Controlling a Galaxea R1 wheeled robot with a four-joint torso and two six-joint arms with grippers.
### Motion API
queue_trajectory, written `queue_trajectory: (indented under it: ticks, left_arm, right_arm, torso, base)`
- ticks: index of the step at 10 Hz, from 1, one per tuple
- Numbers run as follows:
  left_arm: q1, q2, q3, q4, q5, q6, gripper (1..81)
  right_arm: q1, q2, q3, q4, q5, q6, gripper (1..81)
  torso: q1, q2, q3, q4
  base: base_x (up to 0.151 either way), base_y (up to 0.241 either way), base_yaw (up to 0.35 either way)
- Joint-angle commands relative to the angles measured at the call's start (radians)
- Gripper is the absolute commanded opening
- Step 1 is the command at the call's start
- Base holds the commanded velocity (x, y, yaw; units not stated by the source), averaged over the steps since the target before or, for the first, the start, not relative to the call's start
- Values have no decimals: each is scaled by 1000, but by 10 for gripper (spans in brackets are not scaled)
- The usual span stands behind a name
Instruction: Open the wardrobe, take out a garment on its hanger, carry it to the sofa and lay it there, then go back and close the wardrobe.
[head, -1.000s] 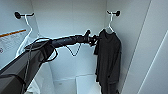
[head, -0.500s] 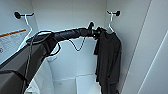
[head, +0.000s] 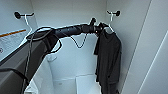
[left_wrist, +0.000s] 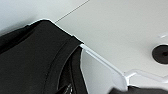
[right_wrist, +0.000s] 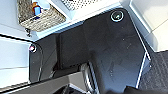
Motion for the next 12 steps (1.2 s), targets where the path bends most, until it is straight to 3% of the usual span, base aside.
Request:
queue_trajectory:
  ticks: [1,7,9,12]
  left_arm:
    - [-200,15,-33,9,-52,0,811]
    - [-203,55,-24,66,-112,2,811]
    - [-203,73,-21,147,-175,2,811]
    - [-200,103,-34,179,-207,2,811]
  right_arm:
    - [33,13,-18,7,-48,-2,811]
    - [35,22,-21,7,-57,-3,811]
    - [35,22,-21,7,-60,-3,811]
    - [33,32,-21,7,-63,-3,811]
  torso:
    - [0,0,0,0]
    - [0,0,0,0]
    - [0,0,0,0]
    - [0,0,0,0]
  base:
    - [0,0,0]
    - [0,0,0]
    - [0,0,0]
    - [0,0,0]
